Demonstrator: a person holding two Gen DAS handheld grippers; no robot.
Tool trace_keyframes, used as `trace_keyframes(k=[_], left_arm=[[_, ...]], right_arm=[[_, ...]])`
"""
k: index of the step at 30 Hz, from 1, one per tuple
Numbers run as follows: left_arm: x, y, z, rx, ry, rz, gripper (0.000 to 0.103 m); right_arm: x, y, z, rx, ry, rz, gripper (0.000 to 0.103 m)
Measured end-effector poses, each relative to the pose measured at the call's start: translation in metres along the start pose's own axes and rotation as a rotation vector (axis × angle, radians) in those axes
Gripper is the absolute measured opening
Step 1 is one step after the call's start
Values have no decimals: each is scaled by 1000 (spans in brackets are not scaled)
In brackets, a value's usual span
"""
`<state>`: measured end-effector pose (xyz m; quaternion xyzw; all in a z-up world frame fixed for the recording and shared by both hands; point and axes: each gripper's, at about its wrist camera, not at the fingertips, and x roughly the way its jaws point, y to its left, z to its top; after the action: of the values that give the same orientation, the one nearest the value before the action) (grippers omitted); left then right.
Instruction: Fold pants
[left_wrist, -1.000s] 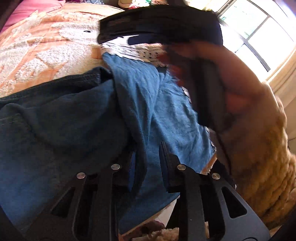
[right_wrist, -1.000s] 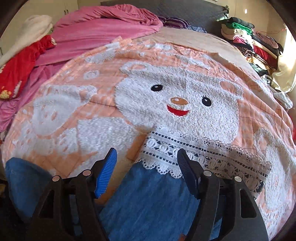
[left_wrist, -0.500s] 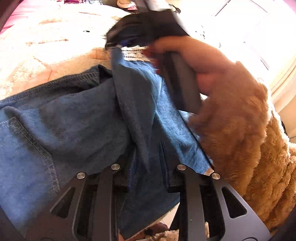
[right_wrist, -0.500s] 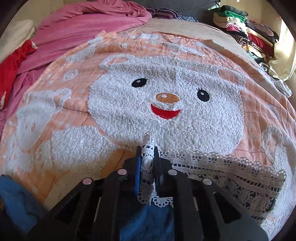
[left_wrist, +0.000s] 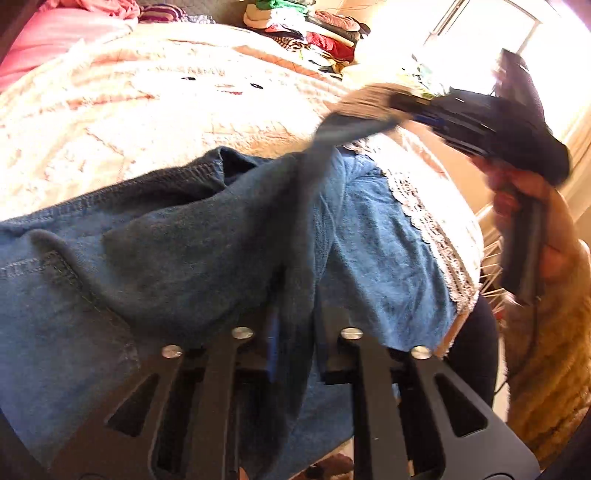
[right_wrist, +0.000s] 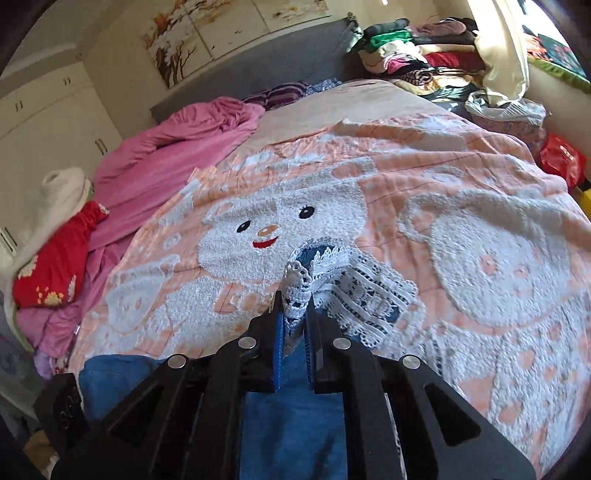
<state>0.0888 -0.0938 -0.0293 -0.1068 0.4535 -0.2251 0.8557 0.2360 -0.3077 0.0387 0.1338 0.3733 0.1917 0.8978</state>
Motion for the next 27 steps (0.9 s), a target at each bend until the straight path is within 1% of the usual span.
trace_keyframes(k=[2,6,9,11,15,20,24,27], left_arm=[[0,4,1,18,-6,13,2],[-4,6,0,74,-28,39,2],[-13,0,-3,122,-36,35,2],[-16,-5,-6,157,-34,30,2],[-19,-14,-13,205,-27,22,2],[-13,-22,-23,251,3,27,2],[-11,-28,-30,285,17,39,2],[-12,-30,-33,301,34,48,0]], right_arm=[[-20,-11,-8,41,-26,-1,9],[-58,-30,-33,127,-51,8,9],[-81,-42,-59,183,-39,-4,9],[-91,-47,-77,204,-20,-32,9],[-102,-57,-107,258,22,-51,9],[-99,-70,-131,299,76,-92,9],[-98,-72,-140,310,88,-95,9],[-99,-74,-143,317,94,-82,9]])
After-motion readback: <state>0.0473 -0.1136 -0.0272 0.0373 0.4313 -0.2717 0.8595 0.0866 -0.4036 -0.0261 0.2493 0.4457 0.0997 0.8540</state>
